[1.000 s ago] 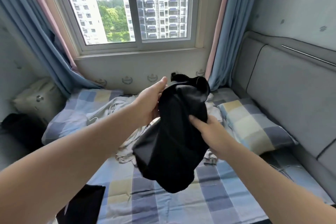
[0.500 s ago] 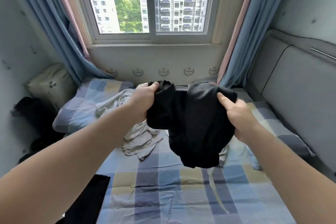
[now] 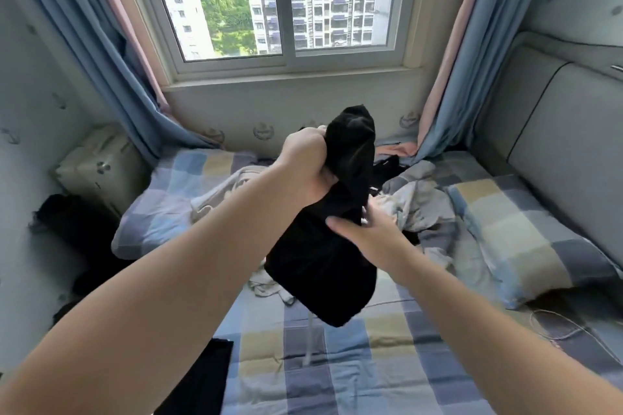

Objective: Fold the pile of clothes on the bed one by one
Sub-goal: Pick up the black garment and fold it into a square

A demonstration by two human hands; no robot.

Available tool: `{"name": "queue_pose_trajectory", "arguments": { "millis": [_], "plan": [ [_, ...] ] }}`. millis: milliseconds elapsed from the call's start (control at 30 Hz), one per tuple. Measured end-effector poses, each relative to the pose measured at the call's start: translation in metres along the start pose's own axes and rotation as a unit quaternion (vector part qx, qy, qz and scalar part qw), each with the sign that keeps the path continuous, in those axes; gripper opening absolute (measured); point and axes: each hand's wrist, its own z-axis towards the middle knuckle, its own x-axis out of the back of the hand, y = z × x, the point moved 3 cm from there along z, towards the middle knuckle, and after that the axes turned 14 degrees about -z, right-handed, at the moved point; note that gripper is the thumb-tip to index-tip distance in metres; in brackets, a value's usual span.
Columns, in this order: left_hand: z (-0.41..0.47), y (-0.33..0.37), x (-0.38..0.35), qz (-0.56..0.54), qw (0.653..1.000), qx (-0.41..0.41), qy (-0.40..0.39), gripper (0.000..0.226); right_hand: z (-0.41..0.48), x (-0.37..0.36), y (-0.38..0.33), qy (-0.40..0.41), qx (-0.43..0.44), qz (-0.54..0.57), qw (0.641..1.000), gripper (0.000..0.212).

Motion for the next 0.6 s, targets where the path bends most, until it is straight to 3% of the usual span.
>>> {"name": "queue_pose_trajectory", "arguments": {
  "millis": [33,267,367,433,500,600],
  "plan": [
    [0.005,0.008,0.006,0.003,1.0,-0.009,0.004,0.03,0.008,-0.007,-0.005,0.033,-0.014,0.036,0.999,0.01],
    [0.038,0.07,0.091,0.024,0.996,-0.06,0.068,0.048,0.045,-0.03,-0.025,0.058,-0.048,0.122,0.99,0.022],
    [0.031,0.07,0.13,0.223,0.975,0.0,0.018,0.073,0.056,-0.03,-0.039,0.105,-0.045,0.186,0.976,0.022],
    [0.019,0.047,0.146,0.363,0.926,0.079,-0.075,0.065,0.064,-0.033,-0.049,0.116,-0.031,0.196,0.973,0.021],
    [0.013,0.026,0.156,0.436,0.888,0.092,-0.11,0.049,0.071,-0.037,-0.057,0.126,-0.024,0.196,0.972,0.021],
    [0.017,0.014,0.162,0.409,0.91,0.027,-0.057,0.025,0.075,-0.04,-0.055,0.149,-0.033,0.188,0.97,0.017]
  ]
}}
